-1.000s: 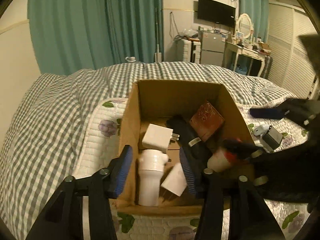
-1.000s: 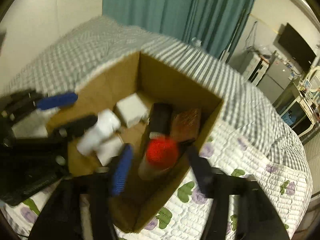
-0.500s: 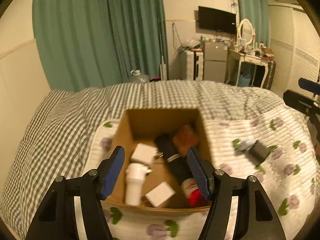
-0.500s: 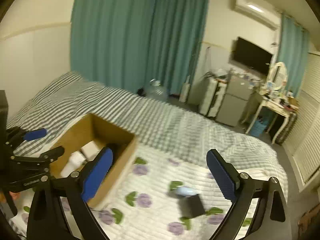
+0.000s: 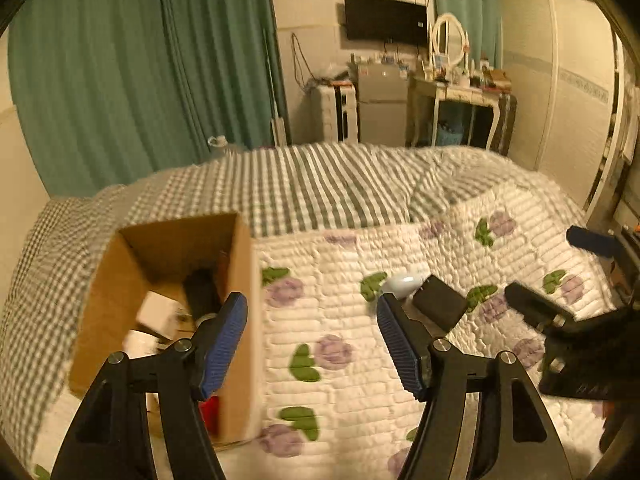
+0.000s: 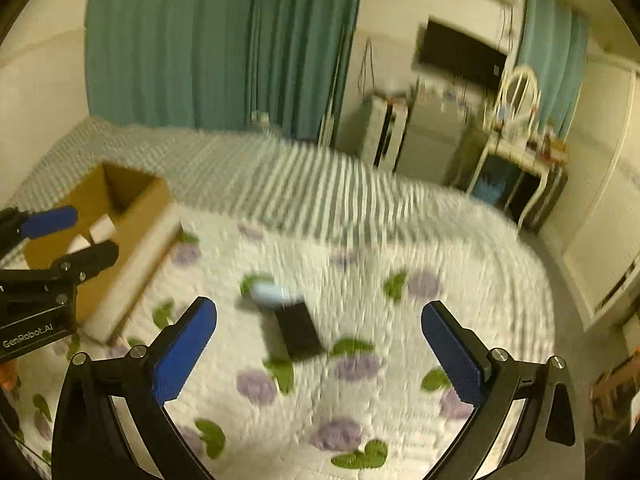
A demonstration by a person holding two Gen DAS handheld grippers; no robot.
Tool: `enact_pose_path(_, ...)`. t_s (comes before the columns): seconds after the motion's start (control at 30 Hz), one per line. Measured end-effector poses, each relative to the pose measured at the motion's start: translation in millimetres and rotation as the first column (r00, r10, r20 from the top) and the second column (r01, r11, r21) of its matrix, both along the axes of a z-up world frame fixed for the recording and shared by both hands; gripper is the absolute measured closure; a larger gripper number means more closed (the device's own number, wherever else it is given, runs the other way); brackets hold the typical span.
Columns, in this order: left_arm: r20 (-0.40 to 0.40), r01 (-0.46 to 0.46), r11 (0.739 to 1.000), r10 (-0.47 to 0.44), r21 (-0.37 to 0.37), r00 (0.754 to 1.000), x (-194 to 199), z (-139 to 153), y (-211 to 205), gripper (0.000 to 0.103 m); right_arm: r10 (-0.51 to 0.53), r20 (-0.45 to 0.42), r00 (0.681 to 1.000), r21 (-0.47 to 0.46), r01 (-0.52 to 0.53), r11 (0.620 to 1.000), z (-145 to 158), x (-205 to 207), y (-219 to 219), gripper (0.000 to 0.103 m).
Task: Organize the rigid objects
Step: 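Grasp the black power bank with the right tool while the left tool grasps the light blue earbud case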
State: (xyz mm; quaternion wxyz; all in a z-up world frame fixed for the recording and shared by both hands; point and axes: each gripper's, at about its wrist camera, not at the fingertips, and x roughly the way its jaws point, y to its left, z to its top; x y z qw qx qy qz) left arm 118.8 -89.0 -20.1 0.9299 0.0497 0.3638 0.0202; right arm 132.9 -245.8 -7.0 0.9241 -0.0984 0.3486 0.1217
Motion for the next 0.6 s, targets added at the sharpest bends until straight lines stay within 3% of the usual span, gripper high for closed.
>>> enact_pose_path(0.23,-0.076,0.000,0.999,0.003,0.037,0.997,28,-51,-21,0.033,0.023,-0.120,0.993,-0.031,-0.027,0.999,-72,34,-8,0.002)
enact_pose_path(0.4,-0.099,0.013,0.997,-0.005,0.076,0.995,44,-74,-28,0.033,0.070,-0.234,0.970,-0.034,-0.081,0.996,-106,60,3,0.032)
enact_pose_path(0.6,-0.103,0.002,0.998,0.005,0.066,0.995,64,-88,-23,0.033,0.146,-0.271,0.951,-0.041,-0.163,0.986,-117,79,18,0.040)
